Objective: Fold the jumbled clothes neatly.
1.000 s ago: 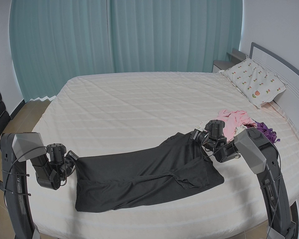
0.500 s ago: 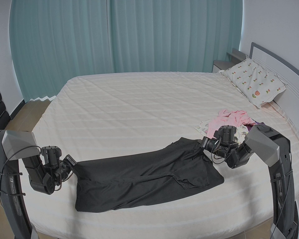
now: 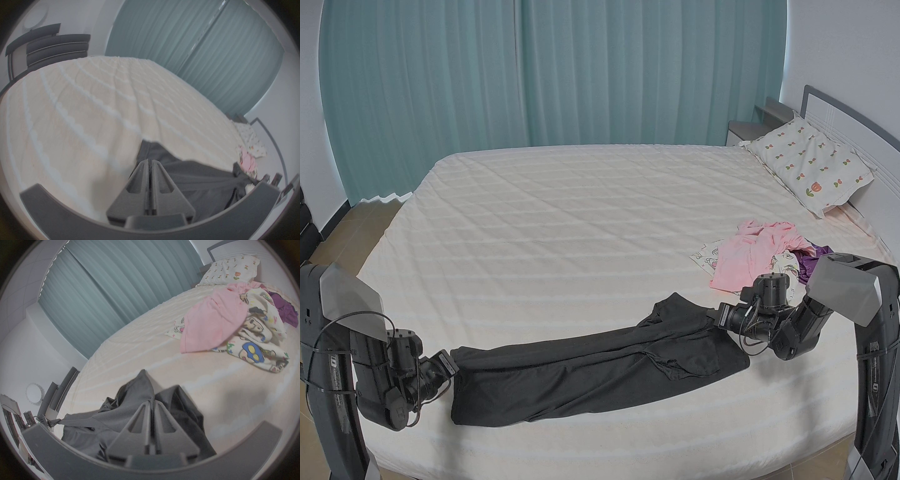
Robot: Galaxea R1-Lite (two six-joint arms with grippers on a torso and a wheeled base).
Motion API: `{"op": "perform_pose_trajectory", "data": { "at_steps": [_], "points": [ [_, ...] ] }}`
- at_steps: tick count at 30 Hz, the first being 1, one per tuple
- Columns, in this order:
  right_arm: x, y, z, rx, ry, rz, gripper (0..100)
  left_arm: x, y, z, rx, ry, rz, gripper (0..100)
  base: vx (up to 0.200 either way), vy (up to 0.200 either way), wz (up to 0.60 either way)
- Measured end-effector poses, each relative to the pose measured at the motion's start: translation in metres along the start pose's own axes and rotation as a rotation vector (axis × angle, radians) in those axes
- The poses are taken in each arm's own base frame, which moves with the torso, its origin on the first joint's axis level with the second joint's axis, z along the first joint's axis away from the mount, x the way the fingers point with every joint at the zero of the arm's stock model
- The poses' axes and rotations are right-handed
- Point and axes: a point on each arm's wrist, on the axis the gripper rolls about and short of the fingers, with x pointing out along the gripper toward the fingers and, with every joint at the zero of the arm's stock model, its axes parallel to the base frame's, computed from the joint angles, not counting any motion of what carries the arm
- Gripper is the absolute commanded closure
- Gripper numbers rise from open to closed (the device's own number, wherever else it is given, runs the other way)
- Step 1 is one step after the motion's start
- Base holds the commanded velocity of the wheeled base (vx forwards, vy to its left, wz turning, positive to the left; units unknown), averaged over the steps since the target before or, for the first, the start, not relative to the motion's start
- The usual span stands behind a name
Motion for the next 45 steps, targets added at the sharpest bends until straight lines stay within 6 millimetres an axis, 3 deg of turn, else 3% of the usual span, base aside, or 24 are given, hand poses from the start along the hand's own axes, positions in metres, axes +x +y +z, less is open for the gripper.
{"op": "perform_pose_trajectory", "data": {
  "at_steps": [1,6,12,22,30,36,45],
  "points": [
    [-0.002,-0.001,-0.003,-0.003,0.009,-0.004,0,-0.002,0.002,-0.005,0.015,0.020,0.008,0,0.000,0.000,0.00],
    [-0.011,-0.004,-0.014,-0.011,0.051,-0.022,0,-0.013,0.011,-0.034,0.072,0.158,0.059,0,0.000,0.000,0.00],
    [-0.021,-0.006,-0.010,0.012,0.034,-0.027,0,-0.022,0.015,-0.044,0.075,0.214,0.089,0,0.000,0.000,0.00],
    [-0.030,0.008,0.015,0.086,-0.042,0.007,0,-0.040,0.003,-0.018,-0.140,0.117,0.031,0,0.000,0.000,0.00],
    [-0.023,0.047,0.004,0.060,0.059,0.049,0,-0.054,-0.016,0.005,-0.355,0.030,-0.085,0,0.000,0.000,0.00],
    [-0.021,0.054,0.001,-0.004,0.126,0.032,0,-0.052,-0.018,0.002,-0.370,0.044,-0.093,0,0.000,0.000,0.00],
    [-0.025,0.046,0.001,0.019,0.102,-0.001,0,-0.046,-0.019,-0.012,-0.359,0.124,-0.093,0,0.000,0.000,0.00]
  ]
}}
